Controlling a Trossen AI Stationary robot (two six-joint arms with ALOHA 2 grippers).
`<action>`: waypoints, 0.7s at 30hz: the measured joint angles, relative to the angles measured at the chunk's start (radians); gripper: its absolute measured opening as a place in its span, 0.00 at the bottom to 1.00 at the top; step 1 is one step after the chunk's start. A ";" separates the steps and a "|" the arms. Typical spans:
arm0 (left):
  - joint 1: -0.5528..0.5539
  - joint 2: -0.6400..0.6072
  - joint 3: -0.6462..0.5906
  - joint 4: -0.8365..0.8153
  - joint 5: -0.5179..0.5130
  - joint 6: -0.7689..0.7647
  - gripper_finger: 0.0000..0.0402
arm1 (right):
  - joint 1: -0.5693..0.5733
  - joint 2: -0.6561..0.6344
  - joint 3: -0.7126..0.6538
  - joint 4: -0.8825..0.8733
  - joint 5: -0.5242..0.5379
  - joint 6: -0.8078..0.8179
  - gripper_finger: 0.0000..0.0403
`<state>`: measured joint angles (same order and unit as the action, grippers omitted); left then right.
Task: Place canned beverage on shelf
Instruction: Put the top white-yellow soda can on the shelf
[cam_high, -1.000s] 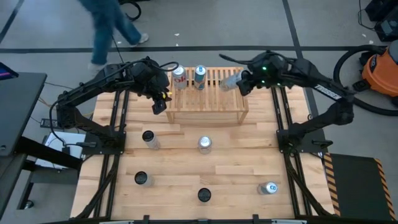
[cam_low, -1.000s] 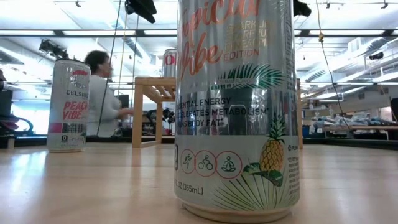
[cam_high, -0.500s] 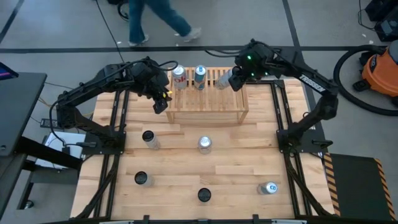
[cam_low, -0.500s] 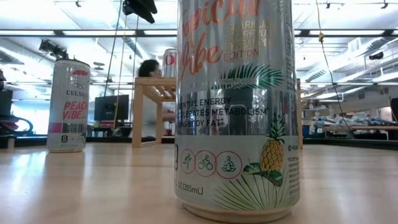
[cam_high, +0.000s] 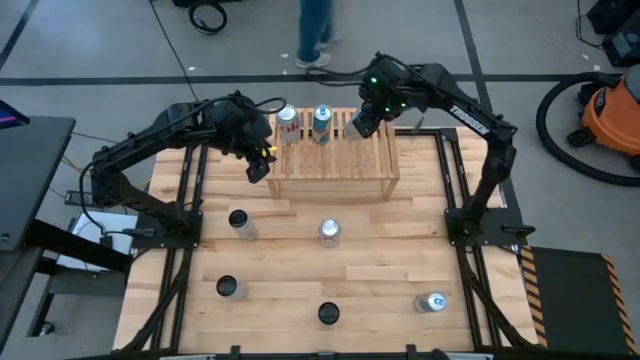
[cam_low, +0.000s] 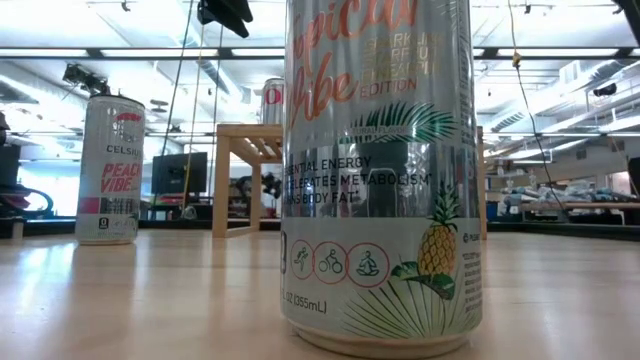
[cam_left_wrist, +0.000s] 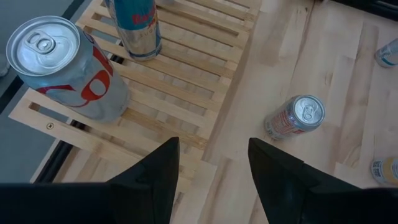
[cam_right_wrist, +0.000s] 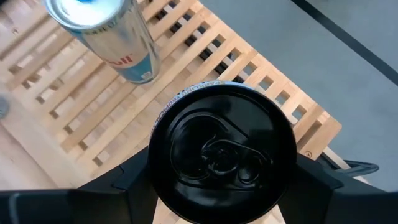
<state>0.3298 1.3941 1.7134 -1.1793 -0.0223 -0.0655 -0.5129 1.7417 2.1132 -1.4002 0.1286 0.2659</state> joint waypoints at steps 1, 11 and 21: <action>0.000 0.000 0.000 0.000 0.000 0.005 0.48 | -0.001 0.008 0.000 0.000 0.000 -0.005 0.65; 0.000 0.000 0.000 0.000 0.000 0.025 0.48 | -0.021 0.025 0.000 0.015 -0.019 -0.027 0.65; 0.000 0.000 0.000 0.000 0.000 0.026 0.48 | -0.026 0.025 -0.001 0.013 -0.053 -0.026 0.68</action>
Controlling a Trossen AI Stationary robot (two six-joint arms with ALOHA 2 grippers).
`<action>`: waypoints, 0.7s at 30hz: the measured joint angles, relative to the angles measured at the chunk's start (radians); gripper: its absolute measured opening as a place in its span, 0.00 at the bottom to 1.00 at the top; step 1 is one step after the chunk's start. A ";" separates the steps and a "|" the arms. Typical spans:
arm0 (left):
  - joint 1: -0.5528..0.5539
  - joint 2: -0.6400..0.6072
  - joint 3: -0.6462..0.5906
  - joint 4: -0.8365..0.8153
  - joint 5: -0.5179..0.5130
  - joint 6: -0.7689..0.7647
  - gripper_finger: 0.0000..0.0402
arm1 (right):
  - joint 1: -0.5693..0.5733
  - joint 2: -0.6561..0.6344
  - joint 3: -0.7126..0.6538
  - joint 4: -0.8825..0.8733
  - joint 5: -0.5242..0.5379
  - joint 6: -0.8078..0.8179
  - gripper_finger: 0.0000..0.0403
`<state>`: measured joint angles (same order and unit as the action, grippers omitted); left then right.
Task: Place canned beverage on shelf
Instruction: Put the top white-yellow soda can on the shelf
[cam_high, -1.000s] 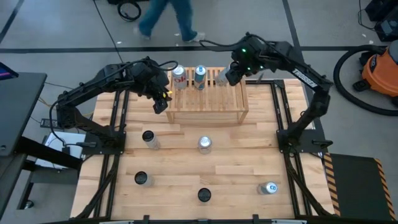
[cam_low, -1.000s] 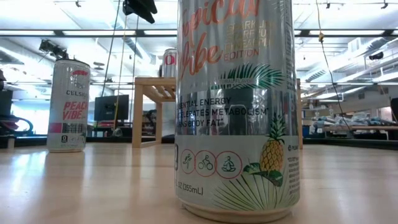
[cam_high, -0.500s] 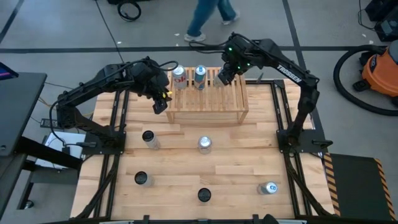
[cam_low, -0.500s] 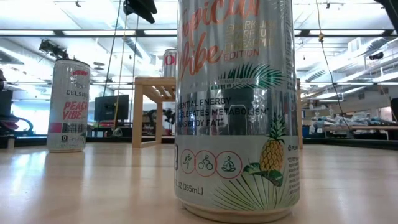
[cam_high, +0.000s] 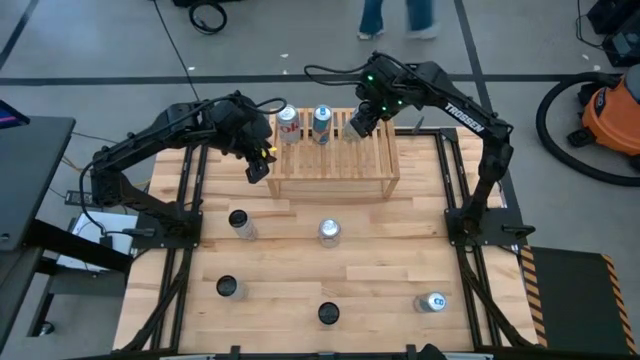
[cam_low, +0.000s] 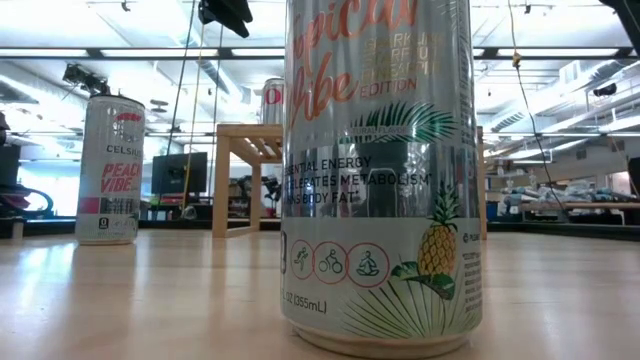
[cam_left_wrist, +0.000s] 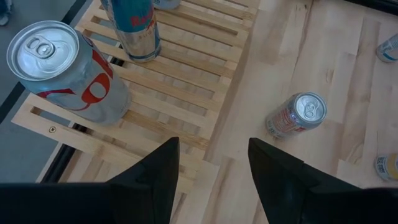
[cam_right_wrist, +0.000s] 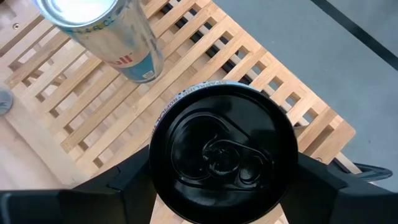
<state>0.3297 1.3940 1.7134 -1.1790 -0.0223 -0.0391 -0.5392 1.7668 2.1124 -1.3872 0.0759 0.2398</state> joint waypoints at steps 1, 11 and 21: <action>0.000 0.000 0.000 0.000 0.000 0.000 0.48 | 0.000 0.000 0.000 -0.002 -0.003 0.000 0.68; 0.000 0.000 0.000 0.000 0.000 0.000 0.48 | 0.000 -0.001 -0.001 0.000 -0.026 -0.002 0.69; 0.000 0.000 0.000 0.000 0.000 0.000 0.48 | 0.000 -0.001 -0.001 0.002 -0.026 -0.007 0.73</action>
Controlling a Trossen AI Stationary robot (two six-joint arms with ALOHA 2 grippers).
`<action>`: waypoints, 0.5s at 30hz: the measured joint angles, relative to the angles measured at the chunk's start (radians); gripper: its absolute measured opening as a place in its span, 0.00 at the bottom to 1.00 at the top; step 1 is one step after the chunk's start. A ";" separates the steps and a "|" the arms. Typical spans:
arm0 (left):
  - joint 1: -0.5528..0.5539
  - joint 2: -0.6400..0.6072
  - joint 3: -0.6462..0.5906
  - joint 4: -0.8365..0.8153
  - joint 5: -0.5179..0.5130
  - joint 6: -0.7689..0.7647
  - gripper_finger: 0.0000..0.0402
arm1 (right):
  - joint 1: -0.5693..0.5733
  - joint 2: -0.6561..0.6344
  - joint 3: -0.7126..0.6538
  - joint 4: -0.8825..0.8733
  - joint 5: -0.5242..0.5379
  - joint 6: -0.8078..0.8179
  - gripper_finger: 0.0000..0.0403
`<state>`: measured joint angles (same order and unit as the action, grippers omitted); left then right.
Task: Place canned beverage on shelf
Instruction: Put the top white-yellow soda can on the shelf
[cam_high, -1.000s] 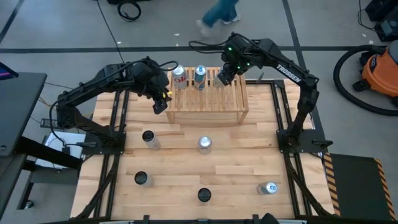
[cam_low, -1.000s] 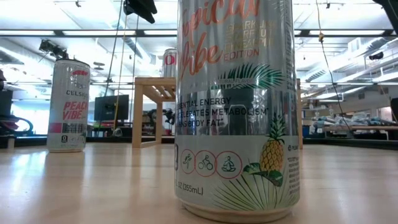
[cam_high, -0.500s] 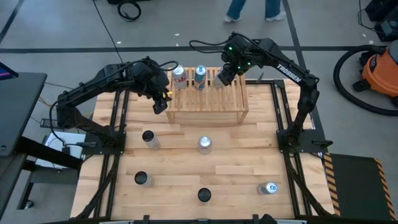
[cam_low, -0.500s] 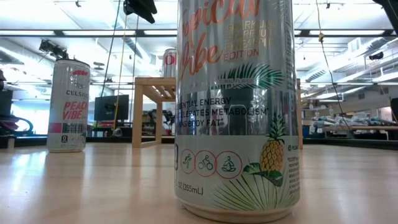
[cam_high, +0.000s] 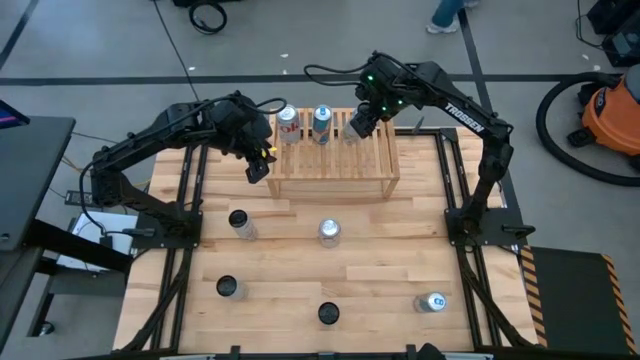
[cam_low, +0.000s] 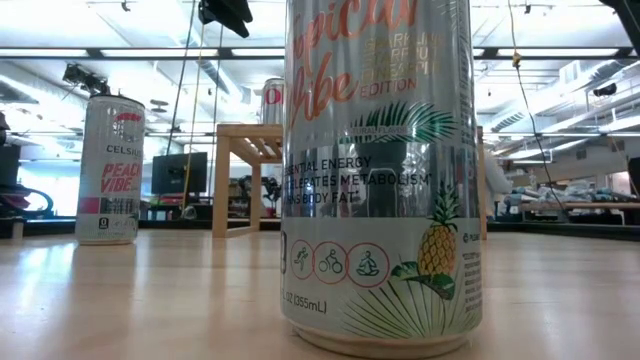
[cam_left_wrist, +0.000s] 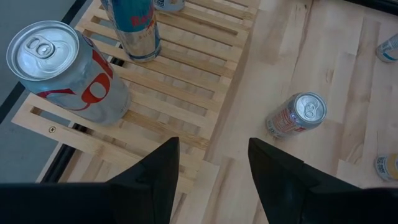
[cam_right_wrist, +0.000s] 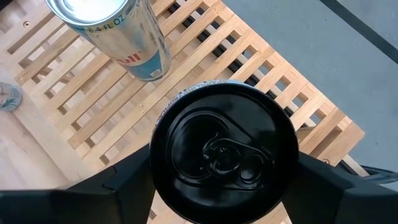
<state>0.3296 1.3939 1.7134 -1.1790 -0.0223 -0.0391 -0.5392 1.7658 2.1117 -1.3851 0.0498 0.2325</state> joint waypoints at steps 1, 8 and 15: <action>0.000 0.000 0.000 0.000 0.000 0.000 0.48 | 0.000 0.000 0.000 0.000 0.000 0.000 0.74; 0.000 0.000 0.000 0.000 0.000 0.000 0.48 | 0.000 -0.002 0.000 0.004 0.014 0.003 0.78; 0.000 0.000 0.000 0.000 0.000 0.000 0.48 | 0.000 -0.002 0.000 0.017 0.010 0.001 0.78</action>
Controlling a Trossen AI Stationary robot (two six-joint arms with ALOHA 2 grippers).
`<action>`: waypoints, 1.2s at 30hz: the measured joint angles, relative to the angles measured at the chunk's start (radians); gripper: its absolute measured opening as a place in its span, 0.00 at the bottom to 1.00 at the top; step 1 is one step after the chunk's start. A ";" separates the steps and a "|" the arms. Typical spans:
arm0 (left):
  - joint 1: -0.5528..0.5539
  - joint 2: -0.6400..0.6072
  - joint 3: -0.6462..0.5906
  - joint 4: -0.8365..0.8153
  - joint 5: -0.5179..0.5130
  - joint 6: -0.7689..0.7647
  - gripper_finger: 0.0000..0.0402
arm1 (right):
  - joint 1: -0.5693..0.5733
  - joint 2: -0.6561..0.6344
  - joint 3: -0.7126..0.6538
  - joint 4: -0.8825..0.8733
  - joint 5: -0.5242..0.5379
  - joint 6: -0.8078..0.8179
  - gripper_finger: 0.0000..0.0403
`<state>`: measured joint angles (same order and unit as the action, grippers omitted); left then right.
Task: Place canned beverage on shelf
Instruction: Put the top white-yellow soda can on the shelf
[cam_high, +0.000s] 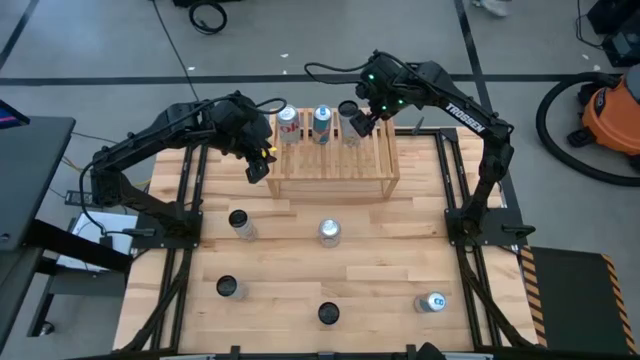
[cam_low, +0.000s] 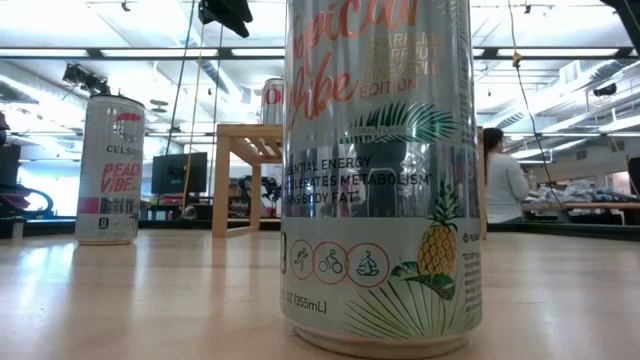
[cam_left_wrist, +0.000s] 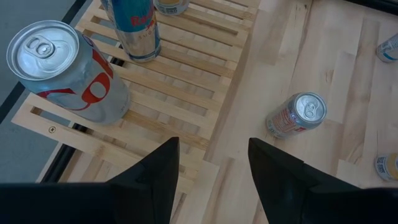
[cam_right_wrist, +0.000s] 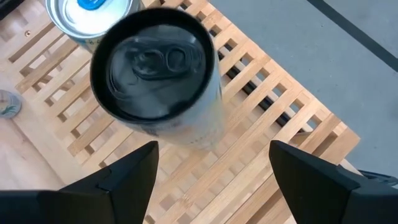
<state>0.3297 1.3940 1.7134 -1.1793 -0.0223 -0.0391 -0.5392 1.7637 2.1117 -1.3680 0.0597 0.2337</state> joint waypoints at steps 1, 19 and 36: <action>0.000 0.000 0.000 0.000 0.000 0.000 0.48 | 0.000 0.000 0.000 0.002 0.000 0.000 0.78; 0.000 0.000 0.000 0.000 0.000 0.002 0.48 | 0.001 -0.045 0.000 -0.032 -0.059 -0.054 0.78; 0.000 0.000 0.000 0.000 0.000 0.001 0.48 | 0.002 -0.083 0.000 0.166 -0.079 -0.138 0.78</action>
<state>0.3297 1.3938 1.7134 -1.1797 -0.0223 -0.0380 -0.5374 1.6810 2.1117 -1.2021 -0.0193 0.0953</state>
